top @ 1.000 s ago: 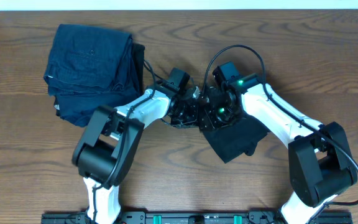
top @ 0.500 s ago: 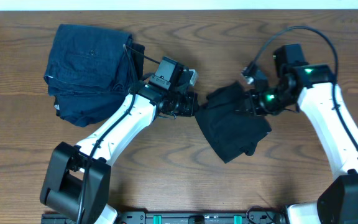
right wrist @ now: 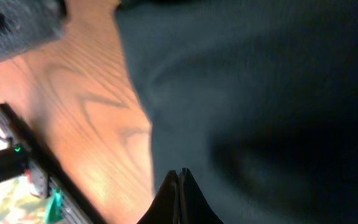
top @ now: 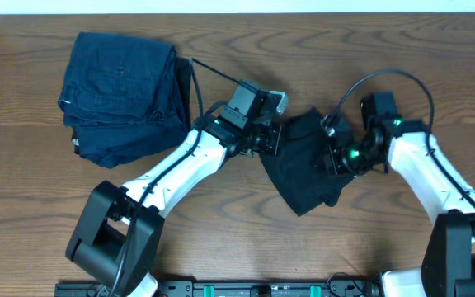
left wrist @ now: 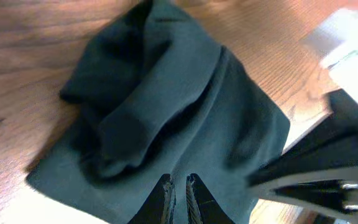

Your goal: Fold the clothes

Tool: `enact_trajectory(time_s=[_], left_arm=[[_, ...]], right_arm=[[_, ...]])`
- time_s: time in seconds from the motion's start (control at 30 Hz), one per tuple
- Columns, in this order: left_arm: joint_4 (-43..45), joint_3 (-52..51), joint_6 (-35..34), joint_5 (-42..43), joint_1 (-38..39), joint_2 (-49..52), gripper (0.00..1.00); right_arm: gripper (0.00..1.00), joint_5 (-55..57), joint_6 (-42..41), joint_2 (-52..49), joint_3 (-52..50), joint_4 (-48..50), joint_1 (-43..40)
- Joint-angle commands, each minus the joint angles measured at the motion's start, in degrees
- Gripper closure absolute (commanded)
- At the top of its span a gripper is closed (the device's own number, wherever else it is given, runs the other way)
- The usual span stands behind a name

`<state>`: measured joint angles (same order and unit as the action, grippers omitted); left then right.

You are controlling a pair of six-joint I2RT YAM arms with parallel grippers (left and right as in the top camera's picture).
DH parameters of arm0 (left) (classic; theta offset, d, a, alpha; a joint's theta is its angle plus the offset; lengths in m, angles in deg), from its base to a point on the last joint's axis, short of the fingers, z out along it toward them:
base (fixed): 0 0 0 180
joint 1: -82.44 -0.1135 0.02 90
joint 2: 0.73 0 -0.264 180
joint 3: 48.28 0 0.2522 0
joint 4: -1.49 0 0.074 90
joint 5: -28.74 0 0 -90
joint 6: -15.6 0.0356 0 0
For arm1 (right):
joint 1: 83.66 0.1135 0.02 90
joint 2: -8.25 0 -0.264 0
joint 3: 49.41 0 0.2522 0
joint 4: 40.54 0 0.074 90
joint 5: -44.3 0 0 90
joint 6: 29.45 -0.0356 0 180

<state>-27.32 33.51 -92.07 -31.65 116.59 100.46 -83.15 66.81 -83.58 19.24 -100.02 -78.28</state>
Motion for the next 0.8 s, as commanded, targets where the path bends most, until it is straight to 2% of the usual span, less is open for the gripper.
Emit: enact_trajectory(time_s=[0.0,0.1,0.23,0.47,0.63,0.77], left_arm=[[1.49,0.00,-1.25,-0.09,-0.04,2.60,0.89],[3.69,0.00,-2.62,-0.07,-0.04,5.49,0.89],[6.82,0.00,-2.51,-0.90,-0.07,10.71,0.90],[9.33,0.00,-2.51,-15.23,-1.75,17.22,0.94],[11.19,0.09,-1.25,-15.26,-2.10,16.48,0.94],[10.38,0.96,-0.81,-15.26,-2.10,11.54,0.94]], right_arm=[[0.99,-1.55,0.63,-0.02,-5.33,4.83,-0.11],[0.99,-1.51,0.15,-0.04,-10.25,9.79,-0.11],[0.99,2.89,-5.11,-0.07,-15.72,16.35,-0.13],[0.99,11.39,-6.73,-0.07,-18.27,14.27,-0.13],[0.99,11.34,-7.06,-0.04,-18.75,14.36,-0.11],[0.99,6.69,-6.97,0.02,-18.36,15.08,-0.15]])
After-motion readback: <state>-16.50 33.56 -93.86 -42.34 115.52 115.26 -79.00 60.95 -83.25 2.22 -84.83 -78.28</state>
